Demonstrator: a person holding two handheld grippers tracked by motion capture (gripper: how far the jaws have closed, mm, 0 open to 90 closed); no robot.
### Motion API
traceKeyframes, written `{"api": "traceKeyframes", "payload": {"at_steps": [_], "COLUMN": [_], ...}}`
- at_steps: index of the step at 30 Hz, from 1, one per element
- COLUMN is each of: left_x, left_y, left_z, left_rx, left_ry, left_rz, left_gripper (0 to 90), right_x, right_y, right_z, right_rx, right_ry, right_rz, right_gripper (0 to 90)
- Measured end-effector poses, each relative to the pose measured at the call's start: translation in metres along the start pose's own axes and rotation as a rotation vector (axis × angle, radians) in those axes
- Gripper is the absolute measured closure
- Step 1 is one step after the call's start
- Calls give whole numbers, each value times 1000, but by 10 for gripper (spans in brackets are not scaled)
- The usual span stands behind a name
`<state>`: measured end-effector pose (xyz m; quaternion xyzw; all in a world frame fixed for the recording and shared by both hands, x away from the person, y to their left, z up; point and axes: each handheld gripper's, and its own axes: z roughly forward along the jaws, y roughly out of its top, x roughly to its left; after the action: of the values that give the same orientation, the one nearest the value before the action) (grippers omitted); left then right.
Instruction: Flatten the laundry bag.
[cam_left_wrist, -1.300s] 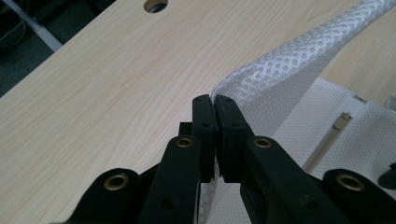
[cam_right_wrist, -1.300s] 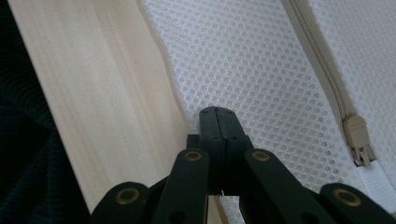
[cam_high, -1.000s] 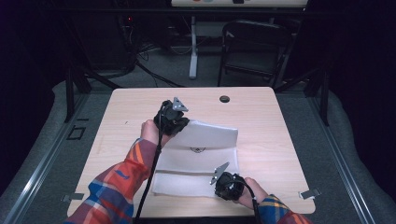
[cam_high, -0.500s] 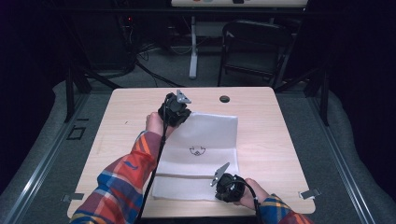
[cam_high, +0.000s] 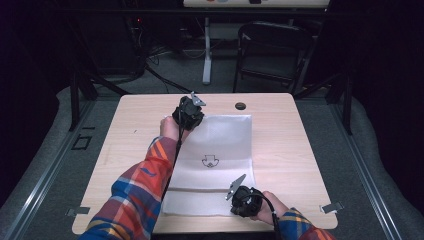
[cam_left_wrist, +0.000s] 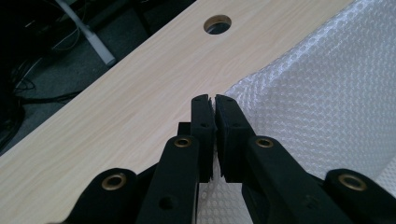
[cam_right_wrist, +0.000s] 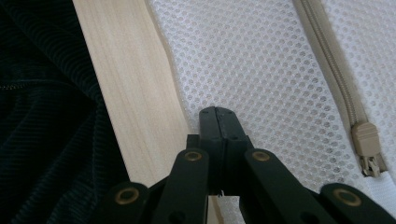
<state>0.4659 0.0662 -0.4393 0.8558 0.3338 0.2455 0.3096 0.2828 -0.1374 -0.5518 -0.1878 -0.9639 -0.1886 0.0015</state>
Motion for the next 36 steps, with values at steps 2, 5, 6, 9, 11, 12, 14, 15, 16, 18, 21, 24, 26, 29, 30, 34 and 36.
{"api": "traceKeyframes", "payload": {"at_steps": [2, 5, 6, 9, 11, 12, 14, 15, 16, 18, 21, 24, 26, 29, 30, 34, 36], "left_x": [1, 3, 4, 5, 5, 6, 8, 9, 9, 10, 12, 11, 8, 5, 3, -5, -9], "left_y": [0, 3, 4, 7, 9, 10, 11, 12, 12, 13, 15, 16, 16, 13, 11, 0, -6], "left_z": [4, 8, 10, 14, 17, 19, 23, 24, 26, 28, 29, 29, 29, 27, 26, 23, 21], "left_rx": [3, 10, 10, 16, 18, 20, 24, 29, 32, 37, 40, 24, 30, 42, 45, 55, 61], "left_ry": [1, 2, 0, 4, 16, 20, 23, 22, 24, 23, 16, -1, -22, -75, -95, -132, -147], "left_rz": [-10, -19, -26, -33, -36, -43, -58, -63, -68, -72, -84, -96, -98, -98, -93, -69, -58], "left_gripper": [861, 861, 860, 853, 845, 843, 838, 837, 836, 830, 771, 556, 452, 344, 316, 256, 236], "right_x": [0, 0, 0, 0, 0, 0, 0, -1, -1, -1, -1, -2, -3, -4, -4, -6, -9], "right_y": [0, 0, 0, 0, 0, 0, 0, 0, 0, 0, 0, 0, 0, 0, 0, 1, 2], "right_z": [0, 0, 0, 0, 0, 0, 0, 0, 0, 0, 0, 0, 0, -1, -1, -6, -10], "right_rx": [-5, -6, -6, -4, -4, -4, -5, -5, -6, 2, 7, 3, 3, -8, -12, -35, -57], "right_ry": [-3, 1, 1, 0, 0, 1, 1, 2, 2, -5, -5, 2, 13, 23, 18, -22, -50], "right_rz": [7, 7, 8, 8, 8, 8, 9, 11, 14, 9, 6, 12, 21, 34, 36, 52, 67], "right_gripper": [900, 900, 900, 900, 900, 900, 900, 900, 900, 900, 900, 900, 894, 837, 823, 689, 607]}}
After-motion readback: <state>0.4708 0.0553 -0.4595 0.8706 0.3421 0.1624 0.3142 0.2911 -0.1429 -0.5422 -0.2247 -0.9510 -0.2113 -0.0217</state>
